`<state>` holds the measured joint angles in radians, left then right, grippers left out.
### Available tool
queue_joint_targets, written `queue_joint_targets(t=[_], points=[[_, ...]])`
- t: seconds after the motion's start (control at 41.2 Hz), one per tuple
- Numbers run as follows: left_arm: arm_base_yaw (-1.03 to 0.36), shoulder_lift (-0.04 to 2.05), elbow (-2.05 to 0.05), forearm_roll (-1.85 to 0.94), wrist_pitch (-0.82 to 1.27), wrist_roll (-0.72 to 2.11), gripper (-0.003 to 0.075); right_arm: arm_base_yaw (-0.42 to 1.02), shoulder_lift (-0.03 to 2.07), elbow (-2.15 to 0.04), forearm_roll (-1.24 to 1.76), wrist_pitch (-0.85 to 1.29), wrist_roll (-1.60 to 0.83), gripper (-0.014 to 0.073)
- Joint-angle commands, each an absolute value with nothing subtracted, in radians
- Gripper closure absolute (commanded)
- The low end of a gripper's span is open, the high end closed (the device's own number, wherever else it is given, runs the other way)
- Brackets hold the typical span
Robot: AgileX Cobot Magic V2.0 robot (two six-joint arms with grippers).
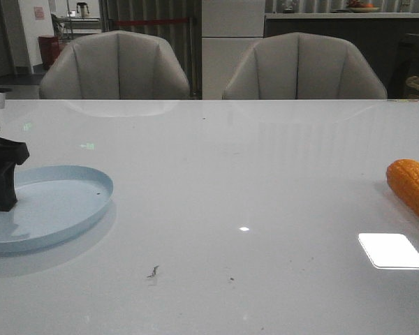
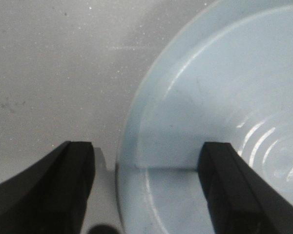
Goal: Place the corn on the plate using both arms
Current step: 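Lower the left gripper and grasp the rim of the light blue plate, then lift the plate with the left gripper and set it down mid-table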
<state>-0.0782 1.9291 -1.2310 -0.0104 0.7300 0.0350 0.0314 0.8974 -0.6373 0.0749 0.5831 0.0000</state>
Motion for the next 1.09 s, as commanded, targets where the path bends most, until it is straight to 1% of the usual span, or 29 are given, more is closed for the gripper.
queue_joint_targets(t=[0.0,0.121,0.146,0.17,0.34,0.486,0.607,0.802,0.874,0.972,1.069], points=[[-0.080,1.888,-1.256,-0.013,0.725,0.026,0.0365,0.030,0.892,-0.671,0.082,0.528,0.000,0.0118],[-0.080,1.888,-1.256,-0.013,0.741,0.026,0.0612,0.030,0.892,-0.671,0.082,0.528,0.000,0.0118],[-0.080,1.888,-1.256,-0.013,0.741,0.026,0.0631,0.030,0.892,-0.671,0.082,0.528,0.000,0.0118],[-0.080,1.888,-1.256,-0.013,0.739,0.026,0.0621,0.030,0.892,-0.671,0.082,0.527,0.000,0.0118],[-0.080,1.888,-1.277,-0.017,0.748,0.026,0.0627,0.030,0.892,-0.671,0.082,0.526,0.000,0.0118],[-0.080,1.888,-1.360,-0.069,0.809,0.026,0.0627,0.030,0.892,-0.671,0.082,0.526,0.000,0.0118],[-0.082,1.888,-1.450,-0.193,0.848,0.026,0.0627,0.030,0.892,-0.671,0.082,0.526,0.000,0.0118],[-0.088,1.888,-1.548,-0.517,0.899,0.026,0.0627,0.030,0.892,-0.671,0.082,0.526,0.000,0.0118],[-0.125,1.888,-1.550,-0.577,0.897,0.026,0.0627,0.030,0.892,-0.671,0.082,0.524,0.000,0.0118],[-0.211,1.888,-1.550,-0.577,0.890,0.026,0.0627,0.030,0.892,-0.671,0.082,0.524,0.000,0.0118],[-0.302,1.888,-1.550,-0.575,0.835,0.026,0.0627,0.030,0.892,-0.671,0.082,0.524,0.000,0.0118]])
